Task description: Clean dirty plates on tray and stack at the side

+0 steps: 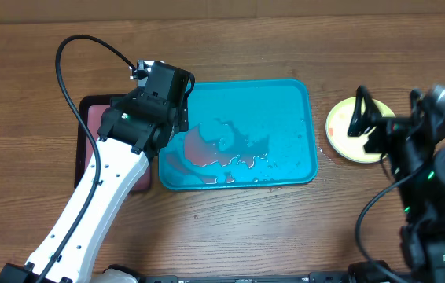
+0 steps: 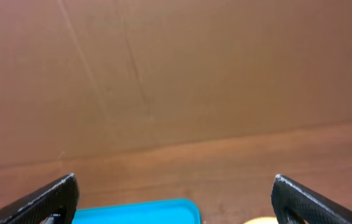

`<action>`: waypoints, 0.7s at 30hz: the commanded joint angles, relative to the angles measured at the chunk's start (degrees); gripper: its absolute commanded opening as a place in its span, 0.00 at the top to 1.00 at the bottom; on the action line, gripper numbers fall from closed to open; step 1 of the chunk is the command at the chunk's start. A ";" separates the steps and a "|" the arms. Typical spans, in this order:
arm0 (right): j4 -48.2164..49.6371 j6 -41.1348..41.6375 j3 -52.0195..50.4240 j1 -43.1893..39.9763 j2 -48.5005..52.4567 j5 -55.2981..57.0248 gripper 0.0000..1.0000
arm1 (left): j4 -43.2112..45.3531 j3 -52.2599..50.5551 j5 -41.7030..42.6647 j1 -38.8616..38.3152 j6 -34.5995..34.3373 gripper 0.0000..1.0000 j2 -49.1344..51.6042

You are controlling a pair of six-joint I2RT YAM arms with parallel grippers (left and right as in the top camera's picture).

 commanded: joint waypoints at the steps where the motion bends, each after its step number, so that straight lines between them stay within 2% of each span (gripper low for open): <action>1: 7.02 -0.57 -12.59 -0.37 -7.87 -1.90 0.00 | 0.02 0.39 -0.57 -0.11 -0.79 0.00 0.42; 5: 16.39 -0.52 -26.49 -0.35 -17.35 -2.03 0.00 | 0.02 0.39 -0.55 -0.11 -0.79 0.00 0.42; 10: 20.46 -0.35 -38.23 -0.35 -27.91 -2.05 0.00 | 0.02 0.39 -0.57 -0.11 -0.81 0.00 0.42; 15: 20.87 -0.35 -44.28 -0.35 -34.93 -2.03 0.00 | 0.00 0.39 -0.57 -0.11 -0.79 0.00 0.42; 21: 19.41 0.35 -48.22 -0.33 -38.88 -2.25 0.00 | 0.02 0.39 -0.57 -0.11 -0.79 0.00 0.42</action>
